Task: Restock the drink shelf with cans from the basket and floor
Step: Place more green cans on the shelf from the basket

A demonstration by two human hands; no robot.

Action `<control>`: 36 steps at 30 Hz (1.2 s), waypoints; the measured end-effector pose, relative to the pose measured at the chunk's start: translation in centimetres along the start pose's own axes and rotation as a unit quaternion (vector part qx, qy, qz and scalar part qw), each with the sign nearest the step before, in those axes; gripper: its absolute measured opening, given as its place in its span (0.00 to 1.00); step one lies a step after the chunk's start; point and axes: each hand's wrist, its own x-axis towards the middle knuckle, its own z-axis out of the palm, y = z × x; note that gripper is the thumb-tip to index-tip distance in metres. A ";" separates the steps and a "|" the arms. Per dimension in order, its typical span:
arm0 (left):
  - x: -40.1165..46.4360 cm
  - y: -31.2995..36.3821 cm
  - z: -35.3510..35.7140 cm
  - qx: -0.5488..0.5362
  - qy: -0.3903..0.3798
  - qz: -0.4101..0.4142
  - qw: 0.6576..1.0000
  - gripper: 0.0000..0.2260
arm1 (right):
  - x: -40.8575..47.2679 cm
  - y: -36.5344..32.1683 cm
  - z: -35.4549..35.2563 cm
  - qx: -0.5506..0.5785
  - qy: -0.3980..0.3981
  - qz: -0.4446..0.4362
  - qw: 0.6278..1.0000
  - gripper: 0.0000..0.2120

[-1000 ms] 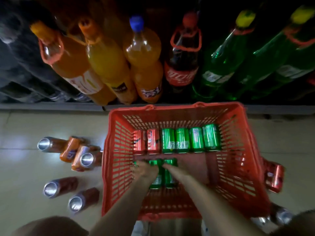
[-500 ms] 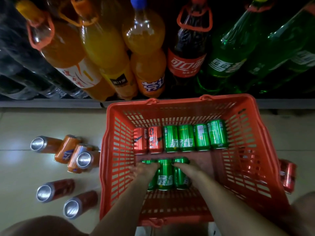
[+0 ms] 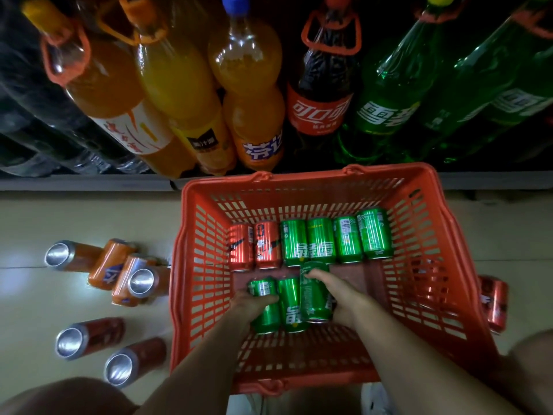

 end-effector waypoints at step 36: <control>-24.9 10.0 -3.6 -0.151 -0.171 0.132 0.965 0.23 | -18.7 -6.2 3.0 0.004 -0.066 -0.119 0.991 0.28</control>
